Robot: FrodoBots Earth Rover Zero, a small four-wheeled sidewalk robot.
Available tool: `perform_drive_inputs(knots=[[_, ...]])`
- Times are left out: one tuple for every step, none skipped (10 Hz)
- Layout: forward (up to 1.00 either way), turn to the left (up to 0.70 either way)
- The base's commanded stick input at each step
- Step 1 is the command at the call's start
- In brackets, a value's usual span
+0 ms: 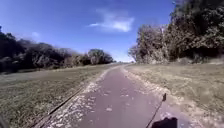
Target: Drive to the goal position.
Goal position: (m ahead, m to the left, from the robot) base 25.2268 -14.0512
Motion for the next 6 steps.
perform_drive_inputs(knots=[[0.5,0.0],[0.5,0.0],[0.5,0.0],[0.5,0.0],[0.5,0.0],[0.5,0.0]])
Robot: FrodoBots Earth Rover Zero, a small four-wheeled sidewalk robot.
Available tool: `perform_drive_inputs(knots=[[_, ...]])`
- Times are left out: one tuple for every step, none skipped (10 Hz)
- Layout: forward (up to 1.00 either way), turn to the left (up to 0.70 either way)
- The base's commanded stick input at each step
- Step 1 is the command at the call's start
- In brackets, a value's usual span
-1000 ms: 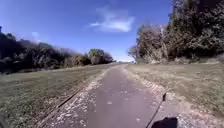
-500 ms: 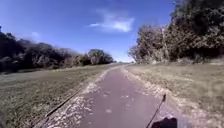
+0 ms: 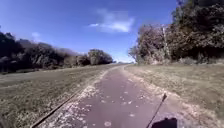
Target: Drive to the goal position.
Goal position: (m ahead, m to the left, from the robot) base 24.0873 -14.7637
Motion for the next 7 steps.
perform_drive_inputs(knots=[[0.5,0.0],[0.5,0.0],[0.5,0.0],[0.5,0.0],[0.5,0.0],[0.5,0.0],[0.5,0.0]])
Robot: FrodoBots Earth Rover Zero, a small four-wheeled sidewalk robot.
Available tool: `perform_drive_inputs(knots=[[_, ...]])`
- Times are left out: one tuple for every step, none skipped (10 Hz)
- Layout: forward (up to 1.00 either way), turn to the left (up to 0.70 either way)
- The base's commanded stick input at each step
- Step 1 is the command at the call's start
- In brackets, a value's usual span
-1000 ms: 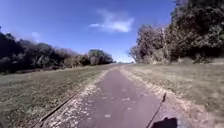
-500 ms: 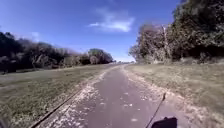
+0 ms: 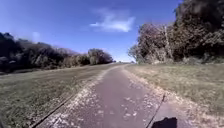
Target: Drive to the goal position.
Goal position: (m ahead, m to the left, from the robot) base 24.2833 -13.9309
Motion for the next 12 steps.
perform_drive_inputs(knots=[[0.5,0.0],[0.5,0.0],[0.5,0.0],[0.5,0.0],[0.5,0.0],[0.5,0.0],[0.5,0.0],[0.5,0.0],[0.5,0.0],[0.5,0.0],[0.5,0.0],[0.5,0.0]])
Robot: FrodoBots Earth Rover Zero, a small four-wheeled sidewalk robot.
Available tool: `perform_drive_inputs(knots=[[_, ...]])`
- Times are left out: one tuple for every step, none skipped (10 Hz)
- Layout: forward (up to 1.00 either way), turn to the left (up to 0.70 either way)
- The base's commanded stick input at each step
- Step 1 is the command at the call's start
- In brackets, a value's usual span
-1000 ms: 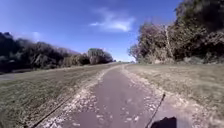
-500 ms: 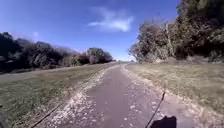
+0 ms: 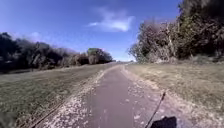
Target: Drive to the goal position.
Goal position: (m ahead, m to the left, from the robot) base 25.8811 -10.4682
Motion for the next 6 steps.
perform_drive_inputs(knots=[[0.5,0.0],[0.5,0.0],[0.5,0.0],[0.5,0.0],[0.5,0.0],[0.5,0.0]])
